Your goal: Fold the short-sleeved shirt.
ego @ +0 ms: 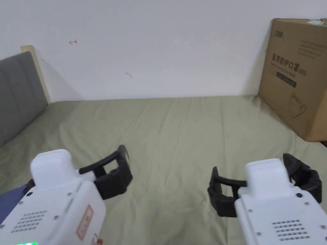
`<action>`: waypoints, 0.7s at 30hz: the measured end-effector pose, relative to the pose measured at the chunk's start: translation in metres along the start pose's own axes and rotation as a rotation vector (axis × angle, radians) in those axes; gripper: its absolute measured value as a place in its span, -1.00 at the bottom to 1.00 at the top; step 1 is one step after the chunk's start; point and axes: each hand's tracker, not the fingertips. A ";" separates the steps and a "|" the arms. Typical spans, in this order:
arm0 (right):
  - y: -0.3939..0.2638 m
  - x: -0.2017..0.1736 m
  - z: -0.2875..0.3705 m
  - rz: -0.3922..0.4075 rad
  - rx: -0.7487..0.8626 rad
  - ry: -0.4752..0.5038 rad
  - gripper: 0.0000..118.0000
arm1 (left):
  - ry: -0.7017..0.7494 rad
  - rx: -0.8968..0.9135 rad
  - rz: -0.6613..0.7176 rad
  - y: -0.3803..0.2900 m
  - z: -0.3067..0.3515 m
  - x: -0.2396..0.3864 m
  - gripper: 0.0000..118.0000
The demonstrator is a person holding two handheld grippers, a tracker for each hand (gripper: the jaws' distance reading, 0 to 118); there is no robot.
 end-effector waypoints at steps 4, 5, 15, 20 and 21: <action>-0.008 0.030 -0.006 -0.354 -0.060 0.045 1.00 | 0.002 0.035 -0.309 -0.013 0.005 0.023 1.00; -0.009 0.028 -0.005 -0.298 -0.063 0.019 1.00 | -0.019 0.023 -0.314 -0.015 0.005 0.023 1.00; 0.002 0.006 0.007 -0.067 0.053 -0.040 0.18 | -0.052 -0.010 -0.119 -0.009 0.004 0.015 0.40; 0.002 0.014 0.003 -0.132 0.036 -0.079 -1.00 | 0.021 0.012 -0.147 -0.007 0.006 0.012 -1.00; 0.002 0.017 0.003 -0.137 0.033 -0.071 -1.00 | -0.003 -0.001 -0.143 -0.007 0.006 0.009 -1.00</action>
